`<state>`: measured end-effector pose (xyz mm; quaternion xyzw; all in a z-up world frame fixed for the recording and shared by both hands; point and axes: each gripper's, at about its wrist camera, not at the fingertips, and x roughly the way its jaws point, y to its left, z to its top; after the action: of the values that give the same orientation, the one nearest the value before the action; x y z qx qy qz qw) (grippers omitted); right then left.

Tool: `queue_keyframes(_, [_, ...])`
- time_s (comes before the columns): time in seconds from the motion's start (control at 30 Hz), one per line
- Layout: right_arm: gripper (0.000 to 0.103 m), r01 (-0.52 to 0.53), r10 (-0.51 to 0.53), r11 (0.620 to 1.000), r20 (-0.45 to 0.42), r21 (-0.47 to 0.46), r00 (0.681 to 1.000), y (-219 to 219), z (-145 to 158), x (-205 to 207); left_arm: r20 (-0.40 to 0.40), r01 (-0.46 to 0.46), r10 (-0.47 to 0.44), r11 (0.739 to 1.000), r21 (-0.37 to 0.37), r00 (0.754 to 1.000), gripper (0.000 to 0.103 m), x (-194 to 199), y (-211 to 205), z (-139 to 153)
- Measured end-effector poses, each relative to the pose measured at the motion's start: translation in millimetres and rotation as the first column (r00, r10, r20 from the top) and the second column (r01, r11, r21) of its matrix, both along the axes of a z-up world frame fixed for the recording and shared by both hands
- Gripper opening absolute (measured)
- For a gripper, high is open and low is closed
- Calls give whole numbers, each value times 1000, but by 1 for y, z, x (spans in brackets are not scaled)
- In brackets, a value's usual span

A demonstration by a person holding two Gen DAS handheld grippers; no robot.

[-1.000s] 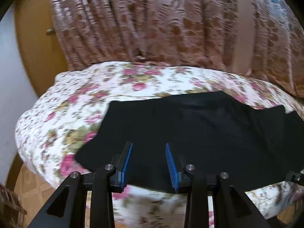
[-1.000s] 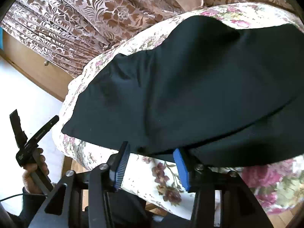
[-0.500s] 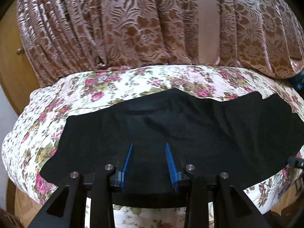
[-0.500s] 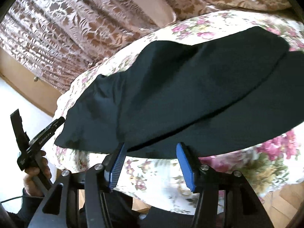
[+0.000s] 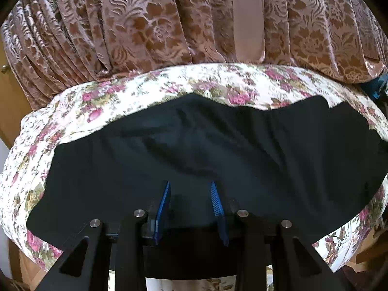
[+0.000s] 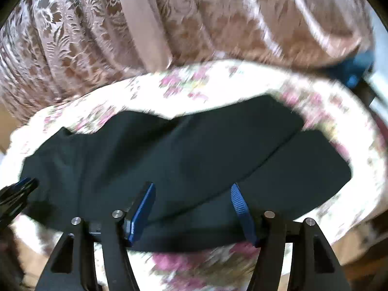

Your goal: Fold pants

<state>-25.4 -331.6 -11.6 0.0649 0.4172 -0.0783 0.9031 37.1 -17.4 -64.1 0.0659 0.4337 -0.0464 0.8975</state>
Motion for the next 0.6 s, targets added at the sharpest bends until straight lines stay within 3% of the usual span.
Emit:
queue_keyframes(0.3, [69, 8, -3, 988, 35, -153, 999, -6, 12, 18, -26, 8, -7, 999, 36, 1000, 35, 6, -15, -7])
queue_keyframes(0.6, [69, -7, 7, 983, 2, -181, 1000, -12, -3, 23, -60, 21, -19, 999, 34, 998, 35, 10, -31, -13])
